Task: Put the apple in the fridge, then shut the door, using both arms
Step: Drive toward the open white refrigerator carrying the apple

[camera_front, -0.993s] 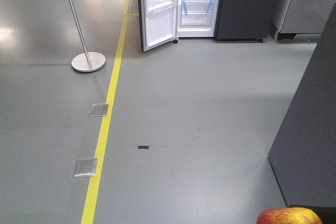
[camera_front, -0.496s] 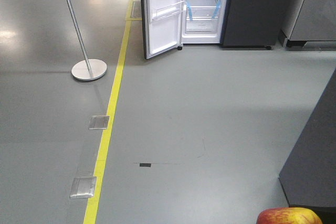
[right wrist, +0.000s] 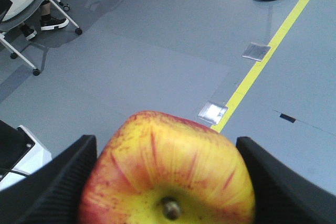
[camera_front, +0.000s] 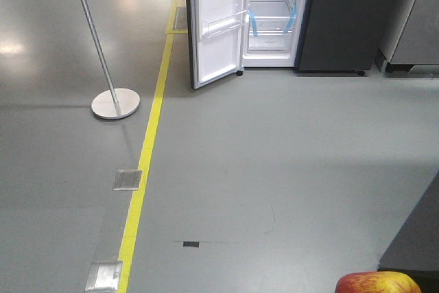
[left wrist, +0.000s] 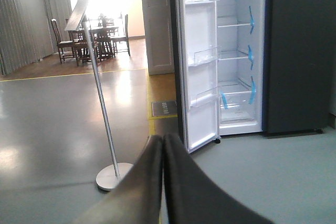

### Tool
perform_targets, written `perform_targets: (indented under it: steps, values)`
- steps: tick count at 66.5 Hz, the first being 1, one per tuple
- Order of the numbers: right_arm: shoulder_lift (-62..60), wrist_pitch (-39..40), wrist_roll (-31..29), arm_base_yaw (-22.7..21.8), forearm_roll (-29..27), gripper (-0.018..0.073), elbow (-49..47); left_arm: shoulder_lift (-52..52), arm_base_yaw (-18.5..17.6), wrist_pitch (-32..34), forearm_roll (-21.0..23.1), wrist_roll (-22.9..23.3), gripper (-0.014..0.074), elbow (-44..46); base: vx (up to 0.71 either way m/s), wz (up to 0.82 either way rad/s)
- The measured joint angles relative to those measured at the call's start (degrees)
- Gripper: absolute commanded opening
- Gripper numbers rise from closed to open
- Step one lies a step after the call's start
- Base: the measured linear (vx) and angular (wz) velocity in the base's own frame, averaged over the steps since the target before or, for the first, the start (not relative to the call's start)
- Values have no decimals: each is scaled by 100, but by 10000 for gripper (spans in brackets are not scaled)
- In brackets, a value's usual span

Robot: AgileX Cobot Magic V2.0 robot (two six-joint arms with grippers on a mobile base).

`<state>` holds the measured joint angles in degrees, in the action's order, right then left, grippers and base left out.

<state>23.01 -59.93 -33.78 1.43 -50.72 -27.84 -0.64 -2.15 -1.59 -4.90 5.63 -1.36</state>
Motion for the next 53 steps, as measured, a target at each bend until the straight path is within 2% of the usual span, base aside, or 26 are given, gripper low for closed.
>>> perform_targets:
  steps: [53]
  values:
    - [0,0,0,0,0,150,0,0,0,0,0,0,-6,0,28,-2]
